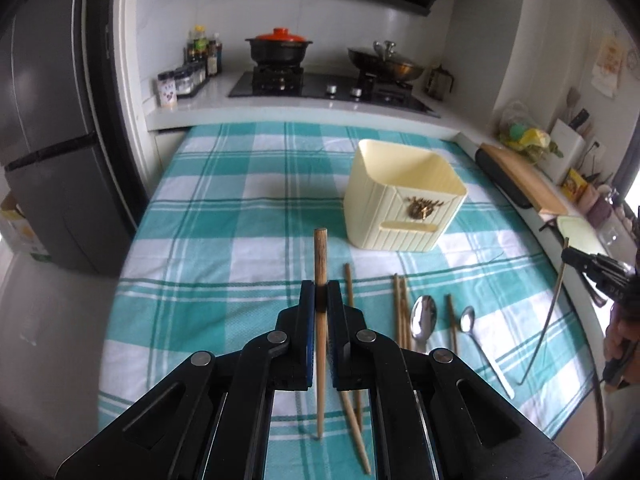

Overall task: Organize utensils
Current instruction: 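Lift the chopstick with the right tool and carry it over the cream caddy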

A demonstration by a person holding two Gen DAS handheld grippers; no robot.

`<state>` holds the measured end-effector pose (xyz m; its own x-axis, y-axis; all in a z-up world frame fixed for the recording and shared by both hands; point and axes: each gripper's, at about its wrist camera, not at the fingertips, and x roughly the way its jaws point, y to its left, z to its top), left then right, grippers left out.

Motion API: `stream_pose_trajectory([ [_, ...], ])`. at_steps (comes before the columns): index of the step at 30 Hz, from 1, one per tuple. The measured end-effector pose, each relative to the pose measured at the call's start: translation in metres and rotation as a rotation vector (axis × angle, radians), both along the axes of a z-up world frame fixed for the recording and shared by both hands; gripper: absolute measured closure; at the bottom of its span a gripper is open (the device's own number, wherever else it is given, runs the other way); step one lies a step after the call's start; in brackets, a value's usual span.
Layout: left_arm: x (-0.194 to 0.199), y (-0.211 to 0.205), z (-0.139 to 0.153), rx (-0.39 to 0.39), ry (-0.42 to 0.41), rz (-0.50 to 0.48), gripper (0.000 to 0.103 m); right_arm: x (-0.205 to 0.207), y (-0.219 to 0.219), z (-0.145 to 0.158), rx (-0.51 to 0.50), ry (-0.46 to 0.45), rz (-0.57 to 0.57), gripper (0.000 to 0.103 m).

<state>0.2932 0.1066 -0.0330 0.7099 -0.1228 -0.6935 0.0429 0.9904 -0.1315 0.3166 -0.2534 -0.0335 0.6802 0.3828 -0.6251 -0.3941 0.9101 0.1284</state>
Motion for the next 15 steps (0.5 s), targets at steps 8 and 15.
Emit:
stream_pose_trajectory([
  [8,-0.028,-0.015,0.034,-0.033,-0.101,-0.042,0.099,-0.041,0.008,0.041,0.033,-0.150,0.006,0.097],
  [15,-0.018,-0.021,0.070,-0.052,-0.158,-0.064,0.099,-0.038,0.018,0.080,0.050,-0.252,-0.014,0.097],
])
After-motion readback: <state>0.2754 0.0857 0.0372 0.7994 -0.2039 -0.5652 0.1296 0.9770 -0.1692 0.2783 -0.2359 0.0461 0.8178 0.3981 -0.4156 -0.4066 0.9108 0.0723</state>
